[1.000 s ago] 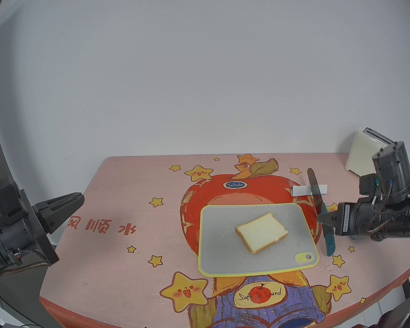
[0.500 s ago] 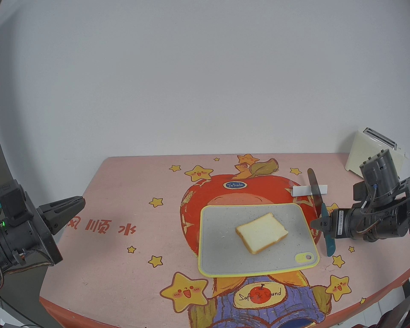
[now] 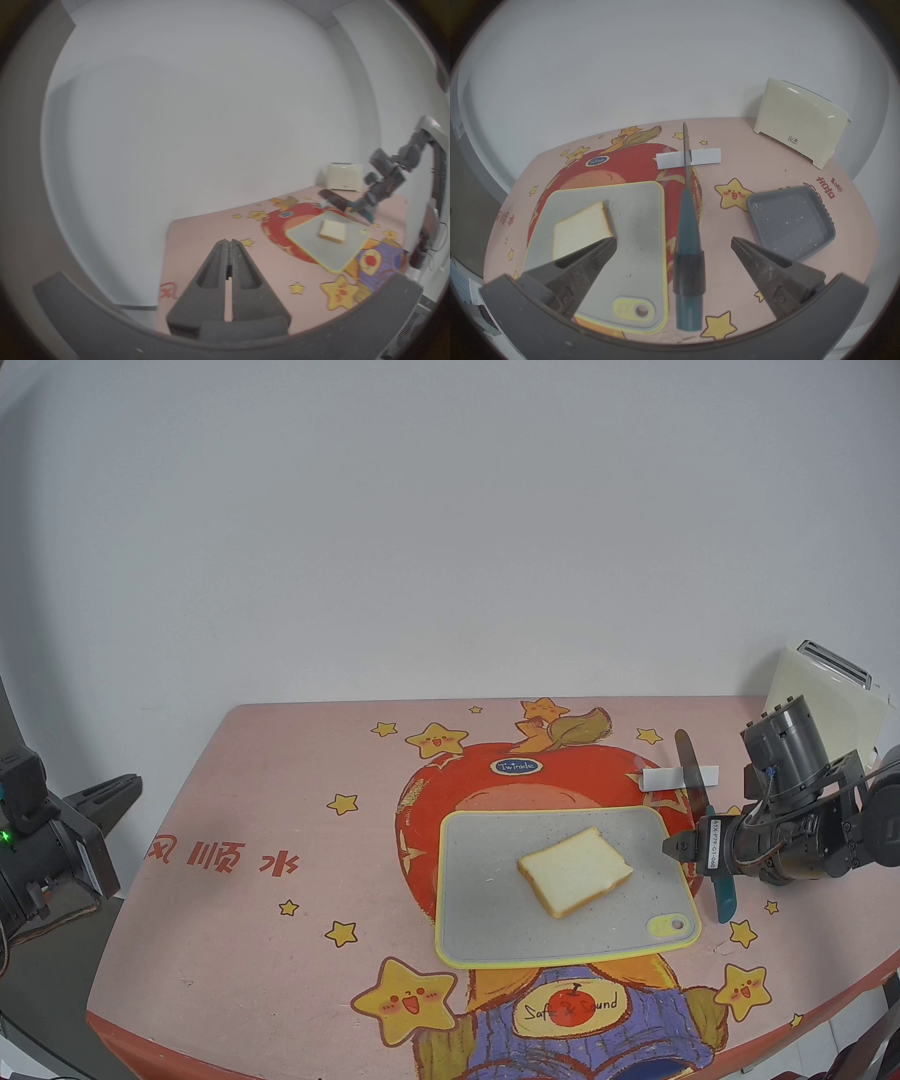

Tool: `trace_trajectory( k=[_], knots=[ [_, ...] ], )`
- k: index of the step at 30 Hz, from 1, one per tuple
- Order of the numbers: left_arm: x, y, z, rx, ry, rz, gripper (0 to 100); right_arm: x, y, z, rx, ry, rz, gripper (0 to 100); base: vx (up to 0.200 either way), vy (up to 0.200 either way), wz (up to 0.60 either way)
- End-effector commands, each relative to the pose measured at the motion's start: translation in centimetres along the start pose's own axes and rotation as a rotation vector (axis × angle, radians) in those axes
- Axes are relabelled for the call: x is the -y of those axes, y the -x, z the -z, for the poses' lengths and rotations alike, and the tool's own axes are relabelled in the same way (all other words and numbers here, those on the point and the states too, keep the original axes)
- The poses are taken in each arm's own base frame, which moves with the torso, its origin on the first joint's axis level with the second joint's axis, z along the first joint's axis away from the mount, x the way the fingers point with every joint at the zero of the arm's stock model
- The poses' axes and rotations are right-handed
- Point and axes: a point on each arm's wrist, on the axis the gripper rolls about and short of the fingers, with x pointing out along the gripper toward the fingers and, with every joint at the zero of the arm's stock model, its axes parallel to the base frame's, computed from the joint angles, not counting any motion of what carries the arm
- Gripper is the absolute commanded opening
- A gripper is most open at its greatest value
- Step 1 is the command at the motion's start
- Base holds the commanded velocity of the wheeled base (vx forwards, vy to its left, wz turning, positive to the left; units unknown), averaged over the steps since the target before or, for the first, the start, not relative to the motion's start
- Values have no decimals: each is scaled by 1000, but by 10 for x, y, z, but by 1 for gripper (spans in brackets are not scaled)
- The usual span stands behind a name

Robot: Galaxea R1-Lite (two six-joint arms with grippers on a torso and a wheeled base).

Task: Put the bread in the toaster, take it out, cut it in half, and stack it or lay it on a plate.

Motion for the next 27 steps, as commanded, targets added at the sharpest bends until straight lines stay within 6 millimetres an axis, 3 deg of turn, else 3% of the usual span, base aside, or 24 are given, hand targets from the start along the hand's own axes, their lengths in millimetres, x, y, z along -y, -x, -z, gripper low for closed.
trace_trajectory(
  k=[1,8,15,19,22,23,25,27],
  knots=[
    [-7,-2,20,-88,-72,-82,0,0,-6,2,-7,2,16,100,0,0,0],
    [-12,14,42,-148,-275,-139,0,0,-8,0,9,-7,10,100,0,0,0],
    [-25,17,42,-163,-246,-255,0,1,-8,1,10,-8,8,100,0,0,0],
    [-21,10,25,-68,-110,-192,0,1,-8,1,8,-9,10,100,0,0,0],
    [-2,-9,-13,100,42,43,0,1,-9,1,6,-4,11,100,0,0,0],
    [8,-15,-39,212,149,139,0,1,-8,1,7,3,11,100,0,0,0],
    [11,-18,-44,245,258,222,0,1,-6,1,22,19,3,100,0,0,0],
    [13,-19,-39,228,252,278,0,2,-7,3,28,19,0,100,0,0,0]
  ],
)
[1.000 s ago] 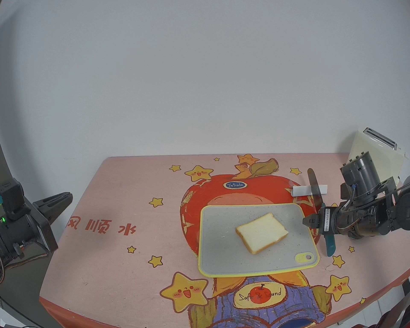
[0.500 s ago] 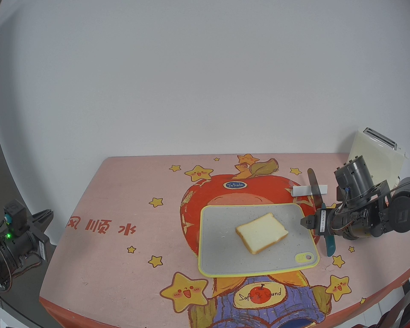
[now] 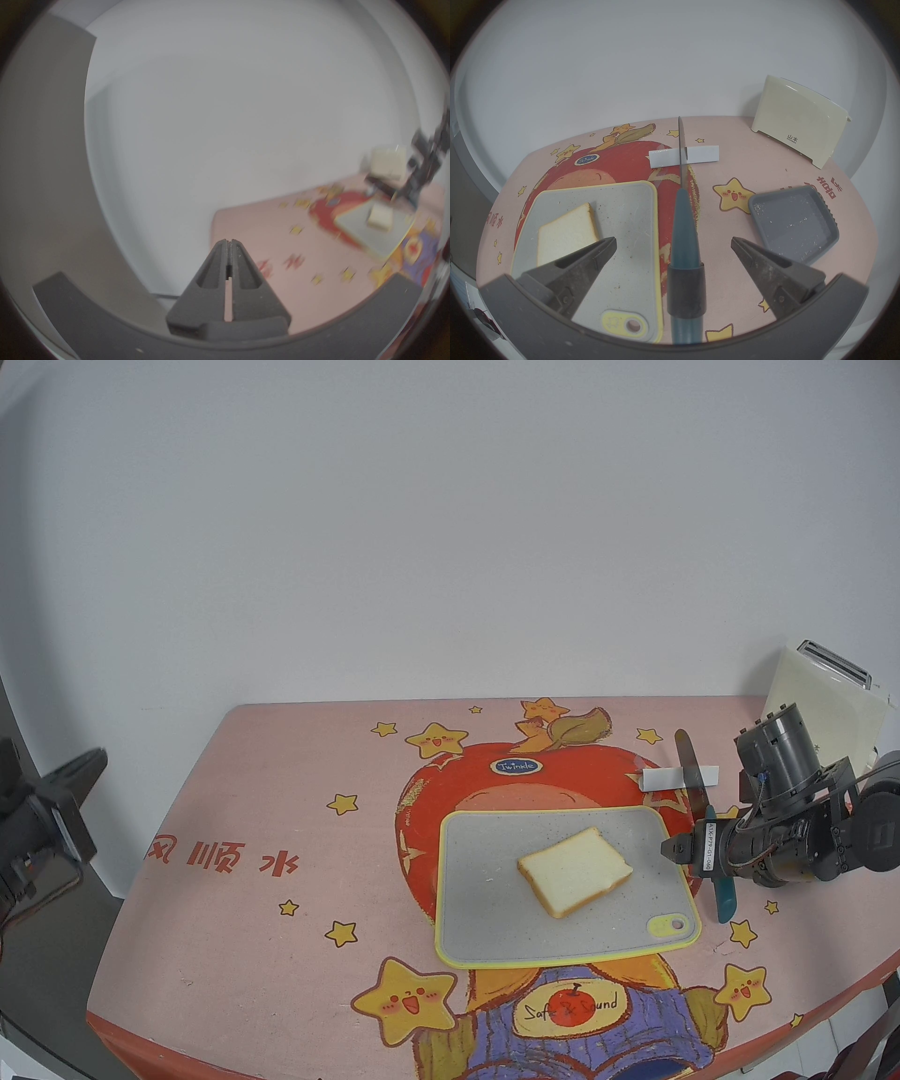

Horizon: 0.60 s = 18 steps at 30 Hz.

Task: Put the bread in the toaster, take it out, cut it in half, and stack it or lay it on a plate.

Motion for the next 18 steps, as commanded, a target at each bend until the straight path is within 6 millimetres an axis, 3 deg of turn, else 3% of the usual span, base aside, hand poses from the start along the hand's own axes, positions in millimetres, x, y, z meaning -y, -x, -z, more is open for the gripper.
trace_trajectory(
  k=[1,8,18],
  knots=[
    [22,-21,-14,36,104,296,0,1,0,3,28,14,-12,100,0,0,0],
    [25,-20,-15,-10,299,408,0,8,-18,16,60,61,3,100,0,0,0],
    [21,-22,-8,-33,280,390,0,19,-21,11,87,101,27,100,0,0,0]
  ],
)
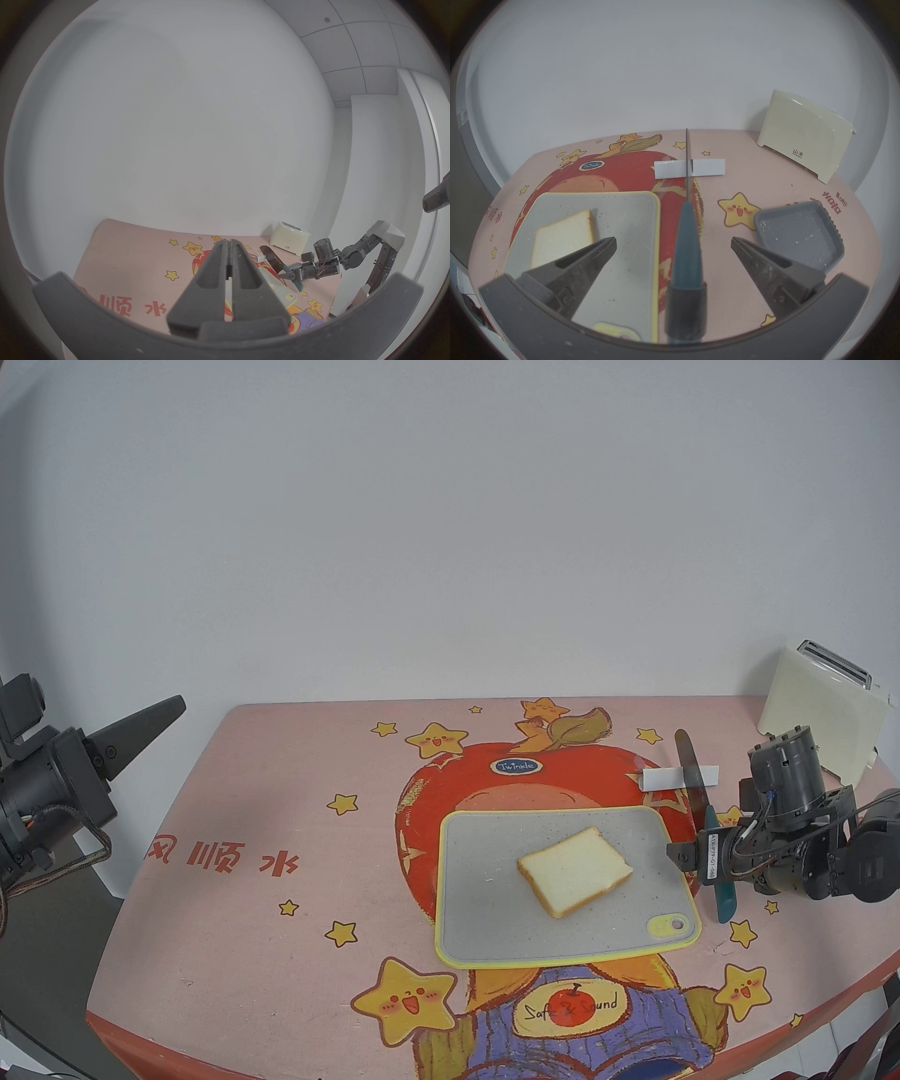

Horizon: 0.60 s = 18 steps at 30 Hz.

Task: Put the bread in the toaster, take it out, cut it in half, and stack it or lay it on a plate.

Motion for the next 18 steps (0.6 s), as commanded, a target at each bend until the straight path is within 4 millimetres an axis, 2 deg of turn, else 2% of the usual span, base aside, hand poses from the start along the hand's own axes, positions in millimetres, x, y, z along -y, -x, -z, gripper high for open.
trace_trajectory(
  k=[1,8,18],
  knots=[
    [-3,-1,4,-17,-2,-13,0,3,-1,0,-3,-3,8,100,0,0,0],
    [-4,-9,-4,-1,-10,-20,0,-2,1,-3,26,-7,-17,100,0,0,0],
    [-4,-10,-2,-8,-9,-17,0,-8,-2,-3,43,-20,-38,100,0,0,0]
  ],
)
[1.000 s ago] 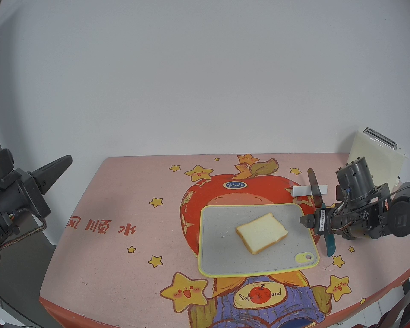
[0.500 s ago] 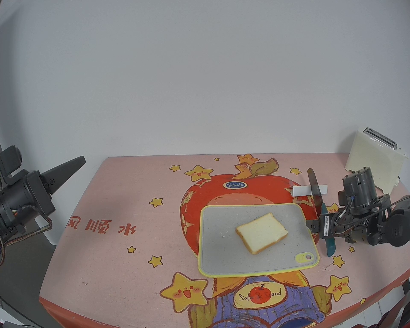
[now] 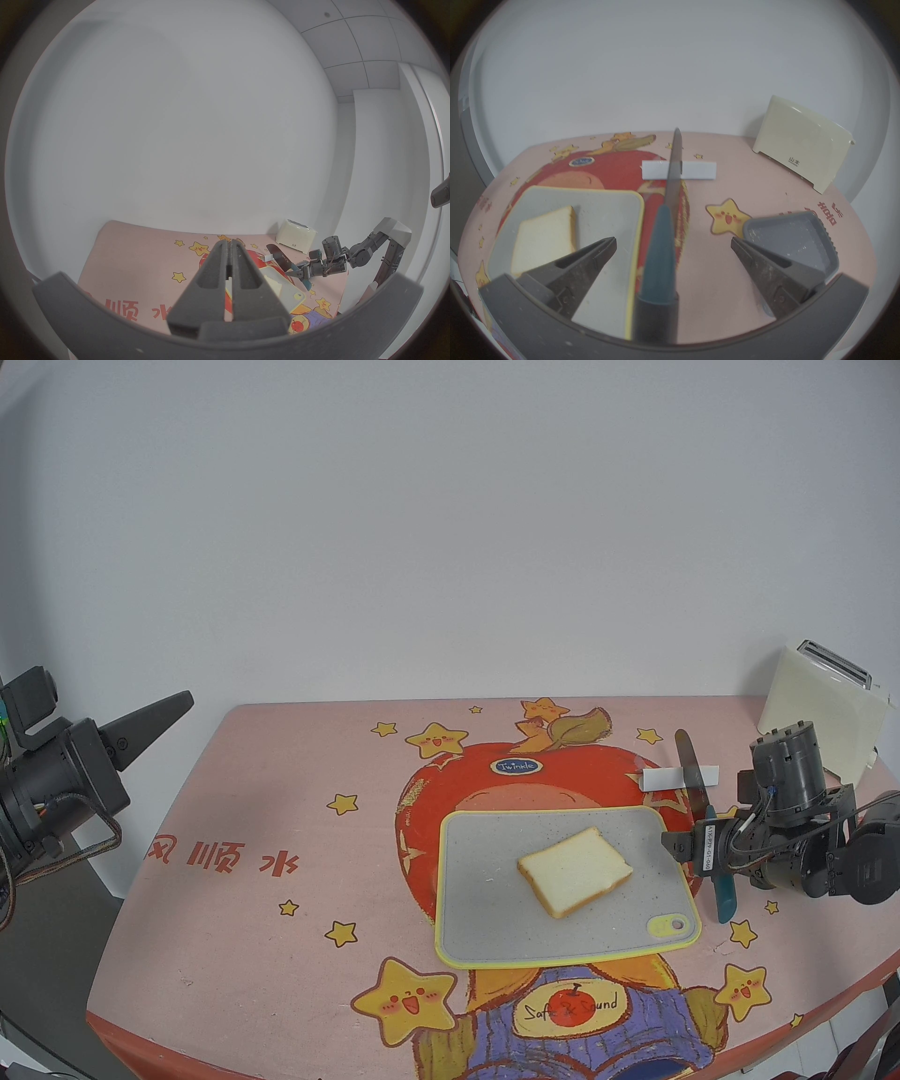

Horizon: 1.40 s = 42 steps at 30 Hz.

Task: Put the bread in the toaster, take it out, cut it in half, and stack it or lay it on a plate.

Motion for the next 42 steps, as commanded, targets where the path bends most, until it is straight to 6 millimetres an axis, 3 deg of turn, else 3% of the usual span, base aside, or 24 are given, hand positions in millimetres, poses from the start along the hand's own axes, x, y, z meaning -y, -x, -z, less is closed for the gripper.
trace_trajectory(
  k=[1,19,20,36,42],
  knots=[
    [0,0,1,-3,1,3,0,-2,-3,2,-11,5,1,100,0,0,0],
    [-2,0,6,-23,-86,-8,0,-4,-9,4,-26,12,7,100,0,0,0],
    [-2,-1,6,-21,-87,-7,0,-4,-8,4,-26,13,6,0,0,0,0],
    [-3,-1,4,-15,-90,-12,0,-6,-5,2,-12,15,-7,0,0,0,0],
    [-3,-1,4,-15,-92,-12,0,-2,8,-9,43,-11,-22,0,0,0,0]
  ],
)
